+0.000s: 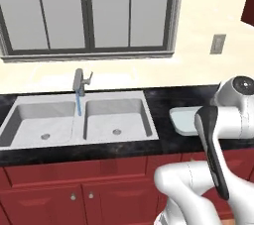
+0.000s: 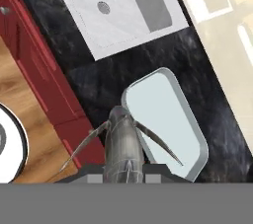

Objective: Take the fish out of the fridge, briefly rinse it in the sink, and place it on the tray next to the sink.

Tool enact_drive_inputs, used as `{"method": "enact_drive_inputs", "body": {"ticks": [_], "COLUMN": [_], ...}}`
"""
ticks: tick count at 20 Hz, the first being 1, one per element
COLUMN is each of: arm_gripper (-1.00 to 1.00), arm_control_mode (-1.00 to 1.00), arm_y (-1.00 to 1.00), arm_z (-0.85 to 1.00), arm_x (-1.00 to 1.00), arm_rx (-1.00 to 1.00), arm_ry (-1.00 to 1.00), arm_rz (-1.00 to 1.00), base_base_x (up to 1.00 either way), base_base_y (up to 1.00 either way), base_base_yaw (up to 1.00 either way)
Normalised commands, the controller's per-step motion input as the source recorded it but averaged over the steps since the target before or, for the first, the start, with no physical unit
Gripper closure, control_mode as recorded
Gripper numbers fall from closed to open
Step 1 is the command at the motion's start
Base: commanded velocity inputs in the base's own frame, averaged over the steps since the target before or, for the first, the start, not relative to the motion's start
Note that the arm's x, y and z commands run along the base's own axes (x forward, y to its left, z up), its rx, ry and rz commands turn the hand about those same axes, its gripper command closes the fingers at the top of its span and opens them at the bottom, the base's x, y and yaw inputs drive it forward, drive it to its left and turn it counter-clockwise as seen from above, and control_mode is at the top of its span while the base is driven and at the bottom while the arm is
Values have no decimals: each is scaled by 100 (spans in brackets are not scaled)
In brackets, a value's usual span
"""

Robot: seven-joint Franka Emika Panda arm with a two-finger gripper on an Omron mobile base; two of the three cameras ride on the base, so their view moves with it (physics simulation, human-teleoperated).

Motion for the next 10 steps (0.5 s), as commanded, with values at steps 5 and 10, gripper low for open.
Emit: {"method": "enact_drive_inputs", "body": {"ticks": [5, 10], "arm_gripper": [100, 100], "arm_control_mode": [100, -100], "arm_y": [0, -20], "arm_z": [0, 0], "arm_x": [0, 20], "arm_rx": [0, 1], "arm_ry": [0, 3], "arm_rz": [0, 7], "base_base_x": [40, 20], "base_base_y": [-50, -30], "base_base_yaw": [0, 2]}}
